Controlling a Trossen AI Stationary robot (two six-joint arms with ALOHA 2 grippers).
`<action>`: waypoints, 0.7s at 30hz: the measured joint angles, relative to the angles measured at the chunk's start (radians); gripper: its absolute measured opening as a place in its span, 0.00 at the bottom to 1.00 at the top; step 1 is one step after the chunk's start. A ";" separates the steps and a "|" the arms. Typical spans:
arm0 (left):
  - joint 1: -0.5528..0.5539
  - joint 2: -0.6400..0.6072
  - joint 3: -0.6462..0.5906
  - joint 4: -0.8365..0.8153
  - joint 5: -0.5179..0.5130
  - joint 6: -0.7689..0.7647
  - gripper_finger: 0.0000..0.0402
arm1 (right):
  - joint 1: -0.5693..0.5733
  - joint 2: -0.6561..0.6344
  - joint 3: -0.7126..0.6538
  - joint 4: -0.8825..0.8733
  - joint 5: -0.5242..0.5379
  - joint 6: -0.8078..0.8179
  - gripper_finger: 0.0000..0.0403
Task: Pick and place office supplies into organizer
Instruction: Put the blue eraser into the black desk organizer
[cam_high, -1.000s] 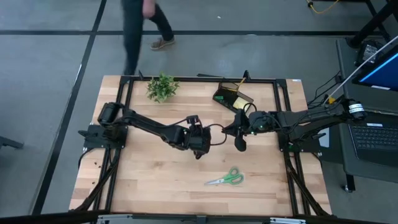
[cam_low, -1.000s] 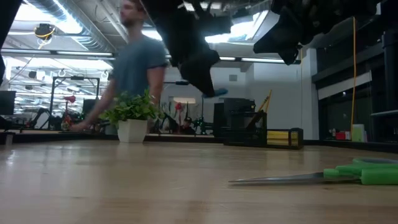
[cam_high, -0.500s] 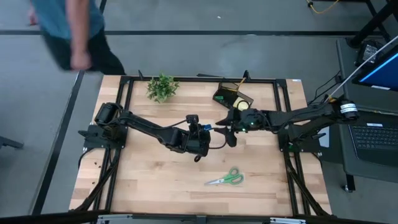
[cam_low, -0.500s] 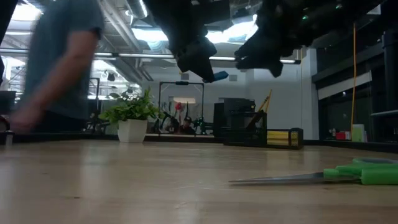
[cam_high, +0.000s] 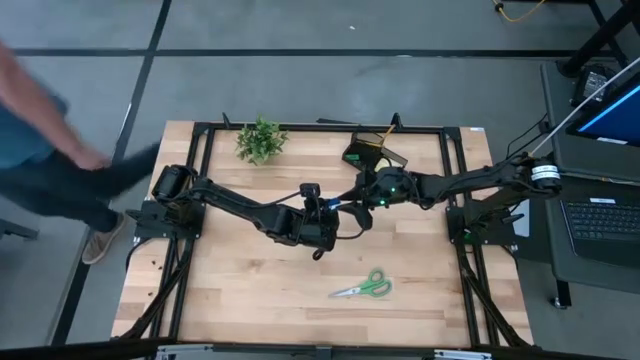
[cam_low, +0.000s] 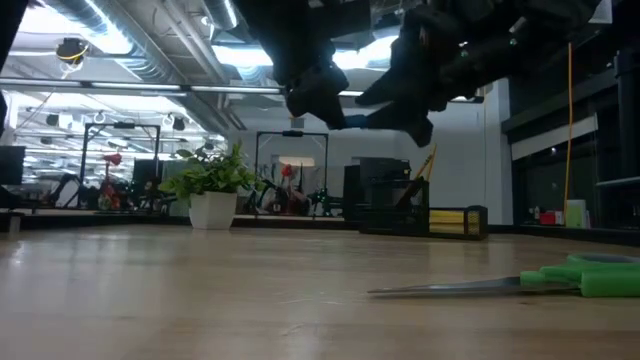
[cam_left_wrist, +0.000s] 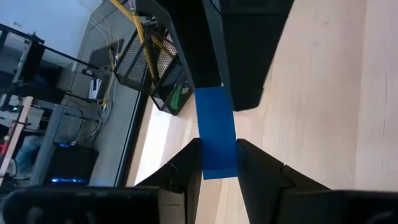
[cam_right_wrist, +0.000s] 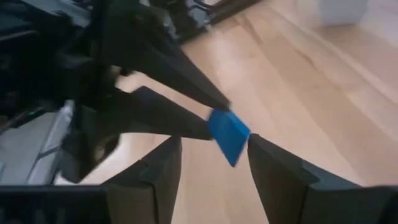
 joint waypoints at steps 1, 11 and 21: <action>0.000 0.000 0.000 0.002 0.000 0.000 0.22 | -0.002 0.002 0.000 0.006 -0.011 0.000 0.46; 0.000 0.000 0.000 0.045 0.000 0.033 0.22 | -0.005 0.004 0.000 0.023 -0.031 -0.004 0.46; 0.000 0.000 0.000 0.136 0.001 0.130 0.22 | -0.005 0.003 0.000 0.027 -0.036 -0.008 0.28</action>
